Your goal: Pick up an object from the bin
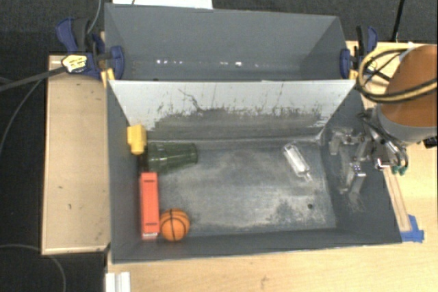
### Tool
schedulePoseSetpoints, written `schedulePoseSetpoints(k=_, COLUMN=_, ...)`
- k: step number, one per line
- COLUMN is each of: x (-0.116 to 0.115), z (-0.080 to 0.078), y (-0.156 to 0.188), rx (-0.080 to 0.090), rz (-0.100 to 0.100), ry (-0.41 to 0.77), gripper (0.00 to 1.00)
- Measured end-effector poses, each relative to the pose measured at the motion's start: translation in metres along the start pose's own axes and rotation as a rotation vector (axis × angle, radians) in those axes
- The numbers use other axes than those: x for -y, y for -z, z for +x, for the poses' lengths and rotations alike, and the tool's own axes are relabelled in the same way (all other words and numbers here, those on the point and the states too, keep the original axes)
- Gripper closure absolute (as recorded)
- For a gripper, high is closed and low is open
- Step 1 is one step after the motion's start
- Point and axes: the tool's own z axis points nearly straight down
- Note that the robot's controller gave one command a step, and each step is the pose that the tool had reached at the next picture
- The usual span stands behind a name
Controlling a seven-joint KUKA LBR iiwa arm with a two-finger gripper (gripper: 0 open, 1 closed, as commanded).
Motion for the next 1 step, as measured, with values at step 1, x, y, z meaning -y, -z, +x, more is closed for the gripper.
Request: schedulePoseSetpoints(k=1, x=-0.0007, z=-0.0020, y=0.0046, rx=0.008, rz=0.002, ry=0.005, gripper=0.00)
